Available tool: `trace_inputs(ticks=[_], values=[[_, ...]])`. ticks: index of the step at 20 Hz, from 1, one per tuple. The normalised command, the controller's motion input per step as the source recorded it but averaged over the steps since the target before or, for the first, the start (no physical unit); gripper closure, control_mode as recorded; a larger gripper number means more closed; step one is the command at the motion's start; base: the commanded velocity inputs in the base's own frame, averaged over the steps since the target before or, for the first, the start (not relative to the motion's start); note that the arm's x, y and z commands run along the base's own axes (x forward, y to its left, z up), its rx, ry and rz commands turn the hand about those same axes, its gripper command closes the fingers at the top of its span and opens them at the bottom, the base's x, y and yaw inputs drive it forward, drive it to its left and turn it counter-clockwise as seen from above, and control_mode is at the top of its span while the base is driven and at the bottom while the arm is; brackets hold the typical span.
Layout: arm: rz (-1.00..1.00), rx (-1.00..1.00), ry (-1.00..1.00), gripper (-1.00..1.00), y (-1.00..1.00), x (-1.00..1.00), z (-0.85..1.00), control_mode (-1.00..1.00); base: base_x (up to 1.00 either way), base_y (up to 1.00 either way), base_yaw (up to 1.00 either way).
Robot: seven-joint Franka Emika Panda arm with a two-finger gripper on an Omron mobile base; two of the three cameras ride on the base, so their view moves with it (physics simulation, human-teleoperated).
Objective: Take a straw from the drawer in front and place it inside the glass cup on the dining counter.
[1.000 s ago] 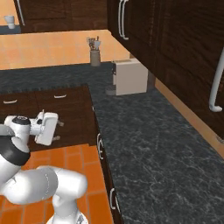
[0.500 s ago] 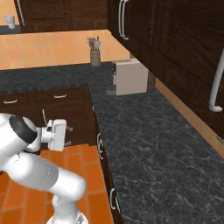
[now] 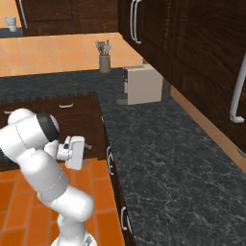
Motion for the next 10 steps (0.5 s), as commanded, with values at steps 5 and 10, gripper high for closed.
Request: trace_inputs(ticks=[5, 10], values=[[-0.09, 0.0, 0.0, -1.0, -0.3, 0.18, -0.33, -1.0, 0.0, 0.0, 0.0], [-0.01, -0.02, 0.0, -1.0, -0.16, 0.34, -0.43, -1.0, 0.0, 0.0, 0.0]])
